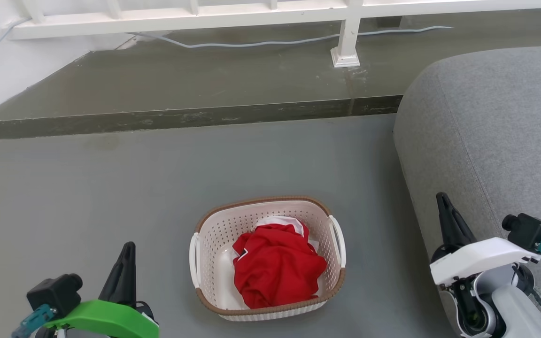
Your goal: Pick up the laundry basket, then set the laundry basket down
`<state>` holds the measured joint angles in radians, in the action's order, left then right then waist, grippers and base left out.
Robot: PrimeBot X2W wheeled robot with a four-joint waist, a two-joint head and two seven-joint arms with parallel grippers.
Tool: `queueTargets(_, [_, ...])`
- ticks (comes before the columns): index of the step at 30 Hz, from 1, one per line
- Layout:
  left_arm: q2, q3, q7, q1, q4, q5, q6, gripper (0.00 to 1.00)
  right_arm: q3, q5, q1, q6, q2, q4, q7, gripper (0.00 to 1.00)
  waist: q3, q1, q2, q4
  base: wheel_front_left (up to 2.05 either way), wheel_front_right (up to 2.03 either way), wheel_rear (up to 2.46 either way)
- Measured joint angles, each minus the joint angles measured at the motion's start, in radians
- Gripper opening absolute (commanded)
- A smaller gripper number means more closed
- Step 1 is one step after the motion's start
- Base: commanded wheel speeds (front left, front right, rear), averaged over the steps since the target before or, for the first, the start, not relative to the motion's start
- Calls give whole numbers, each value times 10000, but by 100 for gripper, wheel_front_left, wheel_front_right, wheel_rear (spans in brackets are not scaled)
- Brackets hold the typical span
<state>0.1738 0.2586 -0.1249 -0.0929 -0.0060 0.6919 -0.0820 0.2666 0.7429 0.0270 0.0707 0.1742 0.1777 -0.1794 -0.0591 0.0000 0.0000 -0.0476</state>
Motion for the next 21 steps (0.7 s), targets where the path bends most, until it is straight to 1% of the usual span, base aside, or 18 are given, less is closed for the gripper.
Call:
queueTargets(2, [-2, -38, 25, 3, 33, 349, 31, 0, -81, 211, 0, -6, -23, 2, 67, 0, 14, 0, 0, 12, 0, 0, 0])
queueTargets(8, [-10, -274, 182, 14, 245, 1118, 130, 0, -355, 970, 1, -182, -82, 21, 245, 0, 56, 0, 0, 49, 0, 0, 0])
queueTargets(17, [-46, -535, 376, 58, 485, 2324, 384, 0, -729, 2071, 3, -360, -157, 90, 541, 0, 121, 0, 0, 106, 0, 0, 0])
queueTargets(18, [-52, -612, 382, 77, 579, 2533, 431, 0, -807, 2341, 4, -441, -173, 115, 619, 0, 136, 0, 0, 118, 0, 0, 0])
queueTargets(21, [-73, -669, 474, 141, 639, 2961, 477, 0, -955, 2673, 5, -508, -194, 150, 686, 0, 157, 0, 0, 137, 0, 0, 0])
